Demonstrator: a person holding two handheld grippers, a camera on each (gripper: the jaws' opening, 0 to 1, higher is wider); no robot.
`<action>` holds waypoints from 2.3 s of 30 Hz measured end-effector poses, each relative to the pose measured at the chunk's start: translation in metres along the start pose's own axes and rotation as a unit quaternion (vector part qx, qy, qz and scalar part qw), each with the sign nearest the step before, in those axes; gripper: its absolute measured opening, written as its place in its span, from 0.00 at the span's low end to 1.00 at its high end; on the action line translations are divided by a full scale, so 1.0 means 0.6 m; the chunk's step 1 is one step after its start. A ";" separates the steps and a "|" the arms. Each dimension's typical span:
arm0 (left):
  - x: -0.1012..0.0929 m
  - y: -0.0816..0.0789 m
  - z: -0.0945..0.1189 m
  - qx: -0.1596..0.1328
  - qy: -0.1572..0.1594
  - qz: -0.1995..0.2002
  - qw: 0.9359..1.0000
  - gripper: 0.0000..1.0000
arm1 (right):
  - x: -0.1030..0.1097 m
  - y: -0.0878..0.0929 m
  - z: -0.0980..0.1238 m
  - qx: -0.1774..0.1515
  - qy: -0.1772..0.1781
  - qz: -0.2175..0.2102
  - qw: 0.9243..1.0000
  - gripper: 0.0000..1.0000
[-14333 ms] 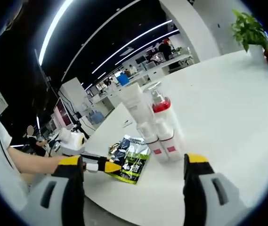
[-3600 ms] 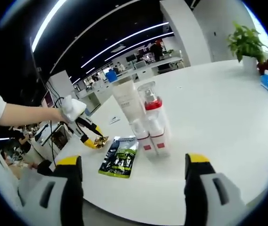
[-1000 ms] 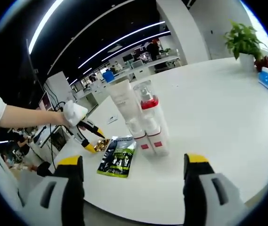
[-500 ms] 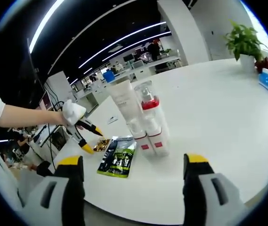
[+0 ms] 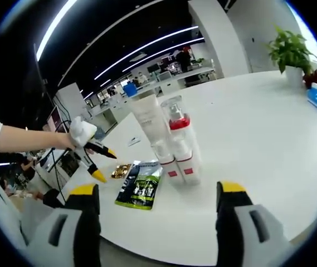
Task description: Arrange the skincare products in the storage area until every visible bottle or jar stands upright without overlapping.
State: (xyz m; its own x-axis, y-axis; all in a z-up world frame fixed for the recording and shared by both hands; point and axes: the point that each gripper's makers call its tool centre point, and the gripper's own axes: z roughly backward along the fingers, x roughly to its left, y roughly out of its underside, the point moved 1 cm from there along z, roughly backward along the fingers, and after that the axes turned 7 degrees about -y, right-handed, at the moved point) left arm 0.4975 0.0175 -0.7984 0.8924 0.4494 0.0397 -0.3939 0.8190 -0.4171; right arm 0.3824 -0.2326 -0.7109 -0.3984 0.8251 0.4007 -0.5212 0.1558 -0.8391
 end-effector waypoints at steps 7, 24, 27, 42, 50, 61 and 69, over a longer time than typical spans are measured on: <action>-0.002 0.002 0.017 -0.012 -0.014 0.031 0.999 0.79 | 0.002 0.002 -0.001 0.004 -0.003 0.004 1.000 0.86; -0.047 0.029 0.056 -0.036 -0.030 0.074 0.996 0.84 | 0.009 0.004 -0.003 0.012 -0.010 0.018 1.000 0.87; -0.055 0.033 0.063 -0.043 -0.035 0.084 0.995 0.86 | 0.010 0.004 -0.003 0.012 -0.011 0.020 1.000 0.87; -0.077 0.048 0.090 -0.114 -0.104 0.190 0.970 0.95 | 0.014 0.004 -0.004 0.012 -0.018 0.024 0.999 0.87; -0.100 0.065 0.096 -0.129 -0.124 0.227 0.957 0.95 | 0.014 0.005 -0.004 0.014 -0.020 0.023 0.999 0.87; -0.129 0.086 0.107 -0.146 -0.140 0.258 0.945 0.92 | 0.013 0.006 -0.004 0.015 -0.019 0.022 0.999 0.86; -0.143 0.106 0.107 -0.143 -0.145 0.271 0.941 0.92 | 0.013 0.007 -0.003 0.016 -0.017 0.020 1.000 0.86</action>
State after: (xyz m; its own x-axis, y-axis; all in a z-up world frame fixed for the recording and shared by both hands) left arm 0.3816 0.0540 -0.7701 0.4643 0.8854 -0.0214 -0.6614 0.3306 -0.6732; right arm 0.3787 -0.2246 -0.7123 -0.4455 0.8109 0.3795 -0.5281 0.1043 -0.8428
